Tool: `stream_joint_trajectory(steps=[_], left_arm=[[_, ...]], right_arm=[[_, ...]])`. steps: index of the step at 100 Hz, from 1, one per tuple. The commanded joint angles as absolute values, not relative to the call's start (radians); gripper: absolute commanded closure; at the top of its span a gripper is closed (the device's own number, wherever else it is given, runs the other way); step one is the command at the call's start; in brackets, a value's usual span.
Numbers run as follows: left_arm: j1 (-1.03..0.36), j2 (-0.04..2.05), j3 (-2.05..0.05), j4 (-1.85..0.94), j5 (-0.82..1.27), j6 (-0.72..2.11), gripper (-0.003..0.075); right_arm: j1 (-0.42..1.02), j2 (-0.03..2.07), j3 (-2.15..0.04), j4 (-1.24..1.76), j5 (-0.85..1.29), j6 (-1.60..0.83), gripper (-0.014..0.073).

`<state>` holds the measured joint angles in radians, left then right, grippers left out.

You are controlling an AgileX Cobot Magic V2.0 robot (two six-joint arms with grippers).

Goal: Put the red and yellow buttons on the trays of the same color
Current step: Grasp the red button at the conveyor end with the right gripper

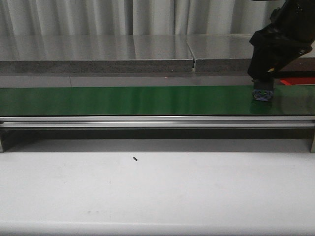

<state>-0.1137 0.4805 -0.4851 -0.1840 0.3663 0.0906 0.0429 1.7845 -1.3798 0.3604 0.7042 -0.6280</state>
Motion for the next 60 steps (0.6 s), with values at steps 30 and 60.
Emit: stream_joint_trajectory(steps=[30,60], left_arm=[[-0.120,0.486,-0.513,-0.198,0.284,0.084,0.0739],[-0.120,0.486,-0.513,-0.198,0.284,0.084,0.0739]], right_arm=[[-0.040,1.725,-1.482,0.386,0.746,-0.561,0.0421],[-0.267,1.771,-1.694,0.387,0.839,-0.471,0.0421]])
